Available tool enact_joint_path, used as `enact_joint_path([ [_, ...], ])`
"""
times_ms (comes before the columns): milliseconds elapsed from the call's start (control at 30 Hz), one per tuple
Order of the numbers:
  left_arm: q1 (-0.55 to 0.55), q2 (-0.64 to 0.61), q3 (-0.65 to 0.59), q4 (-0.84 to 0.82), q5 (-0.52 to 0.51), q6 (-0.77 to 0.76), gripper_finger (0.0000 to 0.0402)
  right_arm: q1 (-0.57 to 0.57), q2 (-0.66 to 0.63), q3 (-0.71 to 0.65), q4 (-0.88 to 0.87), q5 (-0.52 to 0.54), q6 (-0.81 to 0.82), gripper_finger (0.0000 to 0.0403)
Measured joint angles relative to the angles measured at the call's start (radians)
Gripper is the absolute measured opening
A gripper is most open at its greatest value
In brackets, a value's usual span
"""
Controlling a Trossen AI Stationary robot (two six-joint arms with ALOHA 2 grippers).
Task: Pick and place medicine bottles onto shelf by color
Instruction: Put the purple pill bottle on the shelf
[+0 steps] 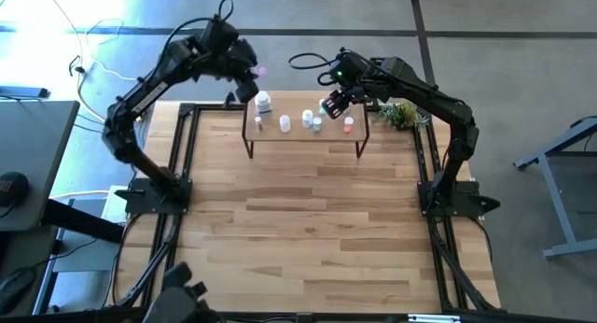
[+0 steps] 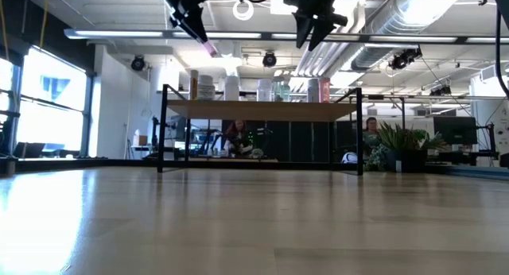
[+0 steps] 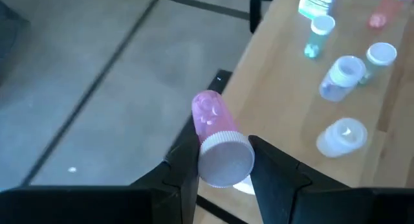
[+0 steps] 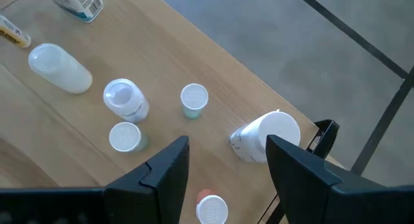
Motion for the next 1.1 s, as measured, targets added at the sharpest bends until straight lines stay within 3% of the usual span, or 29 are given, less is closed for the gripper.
enact_joint_path([
  [300, 0.007, 0.167, 0.166, -0.138, 0.141, 0.001, 0.0108, 0.000, 0.000, 0.000, 0.000, 0.000, 0.015, 0.0197],
  [433, -0.027, 0.220, 0.207, -0.155, 0.154, -0.011, 0.0108, 0.000, 0.000, 0.000, 0.000, 0.000, 0.015, 0.0197],
  [667, -0.082, 0.298, 0.249, -0.233, 0.123, -0.008, 0.0108, 0.000, 0.000, 0.000, 0.000, 0.000, 0.010, 0.0197],
  [833, -0.122, 0.311, 0.252, -0.284, 0.016, -0.009, 0.0108, 0.000, 0.000, 0.000, 0.000, 0.000, 0.007, 0.0197],
  [1100, -0.185, 0.312, 0.252, -0.345, -0.012, -0.023, 0.0108, 0.000, 0.000, 0.000, 0.000, -0.001, 0.007, 0.0197],
])
